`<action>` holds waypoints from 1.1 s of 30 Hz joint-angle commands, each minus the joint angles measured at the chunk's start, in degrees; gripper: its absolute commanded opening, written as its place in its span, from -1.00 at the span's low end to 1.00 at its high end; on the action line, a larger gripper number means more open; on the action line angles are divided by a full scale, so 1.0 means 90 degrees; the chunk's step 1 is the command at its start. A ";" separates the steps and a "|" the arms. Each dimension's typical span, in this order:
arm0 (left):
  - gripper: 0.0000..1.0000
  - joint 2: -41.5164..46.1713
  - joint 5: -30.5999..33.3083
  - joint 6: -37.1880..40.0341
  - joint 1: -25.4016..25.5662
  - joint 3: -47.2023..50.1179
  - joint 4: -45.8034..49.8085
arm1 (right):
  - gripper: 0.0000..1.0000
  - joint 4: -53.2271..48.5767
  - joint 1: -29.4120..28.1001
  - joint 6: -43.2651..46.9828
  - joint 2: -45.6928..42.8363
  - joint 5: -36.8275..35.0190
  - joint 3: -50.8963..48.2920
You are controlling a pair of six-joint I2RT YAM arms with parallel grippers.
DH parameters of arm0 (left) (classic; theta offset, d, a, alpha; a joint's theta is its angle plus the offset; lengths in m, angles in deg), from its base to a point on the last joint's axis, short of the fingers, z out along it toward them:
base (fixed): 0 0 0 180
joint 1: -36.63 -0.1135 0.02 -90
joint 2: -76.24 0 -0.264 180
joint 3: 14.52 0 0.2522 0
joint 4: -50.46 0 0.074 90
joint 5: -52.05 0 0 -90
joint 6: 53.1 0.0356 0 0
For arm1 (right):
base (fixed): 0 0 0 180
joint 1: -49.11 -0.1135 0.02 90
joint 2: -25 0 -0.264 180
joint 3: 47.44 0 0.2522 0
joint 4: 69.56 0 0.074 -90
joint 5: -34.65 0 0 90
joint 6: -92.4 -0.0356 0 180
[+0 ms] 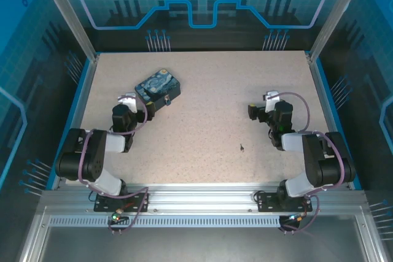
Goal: Unlock the padlock with the key
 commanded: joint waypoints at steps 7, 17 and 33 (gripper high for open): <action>0.98 0.0090 -0.0127 0.0133 -0.0052 -0.0031 0.0022 | 1.00 -0.0008 0.0039 0.0034 0.0015 0.0062 0.0065; 0.98 0.0085 -0.0127 0.0125 -0.0048 -0.0031 0.0019 | 1.00 -0.0008 0.0044 0.0020 0.0015 0.0062 0.0066; 0.98 0.1440 0.0096 0.0091 -0.0029 0.0349 0.0409 | 0.94 -0.0562 0.0286 -0.0093 -0.0629 0.0482 0.0070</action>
